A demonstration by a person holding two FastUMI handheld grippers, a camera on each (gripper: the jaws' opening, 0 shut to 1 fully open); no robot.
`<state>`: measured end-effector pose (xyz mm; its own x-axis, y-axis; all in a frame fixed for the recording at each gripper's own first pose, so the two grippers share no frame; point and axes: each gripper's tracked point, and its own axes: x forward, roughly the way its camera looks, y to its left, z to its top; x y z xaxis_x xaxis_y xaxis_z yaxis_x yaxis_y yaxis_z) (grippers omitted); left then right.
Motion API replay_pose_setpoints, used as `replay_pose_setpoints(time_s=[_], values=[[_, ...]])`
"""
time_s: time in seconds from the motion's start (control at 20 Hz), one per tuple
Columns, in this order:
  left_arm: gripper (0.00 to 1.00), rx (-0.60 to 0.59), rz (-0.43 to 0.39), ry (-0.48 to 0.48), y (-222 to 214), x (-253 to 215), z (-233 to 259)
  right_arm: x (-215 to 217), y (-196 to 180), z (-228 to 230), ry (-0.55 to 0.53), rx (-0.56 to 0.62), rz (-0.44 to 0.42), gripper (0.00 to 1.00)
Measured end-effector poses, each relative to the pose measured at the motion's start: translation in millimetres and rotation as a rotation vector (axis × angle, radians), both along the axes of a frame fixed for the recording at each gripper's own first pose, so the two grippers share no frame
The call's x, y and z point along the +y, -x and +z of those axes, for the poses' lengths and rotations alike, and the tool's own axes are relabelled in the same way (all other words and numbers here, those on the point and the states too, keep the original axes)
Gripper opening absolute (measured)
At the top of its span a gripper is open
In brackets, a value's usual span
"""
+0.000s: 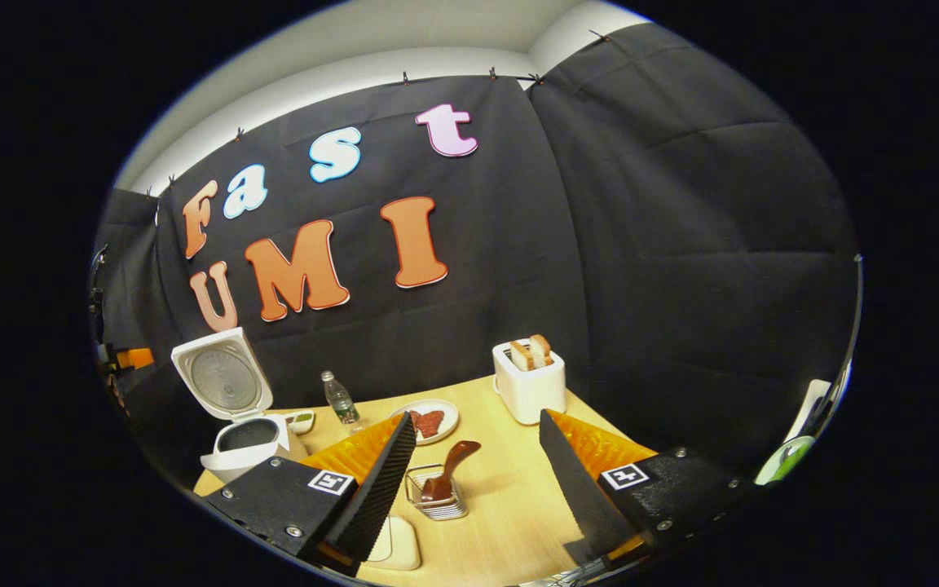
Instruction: Close the left gripper, press the button to open the rice cooker; take a wooden spoon from the chopstick holder with the right hand, scoop a spoonful of rice and pour it into the rice cooker, then put the wooden spoon back into the chopstick holder.
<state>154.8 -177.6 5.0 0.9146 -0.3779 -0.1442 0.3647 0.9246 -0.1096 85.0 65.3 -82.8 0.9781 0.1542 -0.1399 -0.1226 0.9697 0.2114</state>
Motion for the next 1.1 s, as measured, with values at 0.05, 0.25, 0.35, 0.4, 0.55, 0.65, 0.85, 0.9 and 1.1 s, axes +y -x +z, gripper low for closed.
replay_pose_setpoints(time_s=[0.05,0.25,0.35,0.4,0.55,0.65,0.85,0.9,1.1], values=[[0.05,-0.001,0.011,0.004,5,5,4,4,-7,-2,-0.025,0.009,0.008,0.95],[0.34,-0.057,0.015,0.029,28,24,34,9,-41,-14,-0.105,0.036,-0.011,0.95],[0.70,-0.088,0.035,0.021,36,36,46,16,-51,-24,-0.135,0.062,0.007,0.95],[0.84,-0.098,0.036,0.025,41,39,51,21,-56,-30,-0.147,0.077,0.019,0.95],[0.99,-0.105,0.063,0.044,52,50,57,33,-75,-48,-0.194,0.113,0.039,0.95],[0.97,-0.108,0.086,0.044,56,61,57,37,-90,-64,-0.225,0.139,0.038,0.95],[0.97,-0.085,0.140,0.012,61,83,43,41,-115,-109,-0.258,0.226,0.012,0.95],[0.98,-0.081,0.156,0.007,61,89,40,46,-119,-120,-0.268,0.248,0.023,0.95],[0.97,-0.065,0.206,0.004,64,109,35,59,-125,-151,-0.331,0.325,0.024,0.94]])
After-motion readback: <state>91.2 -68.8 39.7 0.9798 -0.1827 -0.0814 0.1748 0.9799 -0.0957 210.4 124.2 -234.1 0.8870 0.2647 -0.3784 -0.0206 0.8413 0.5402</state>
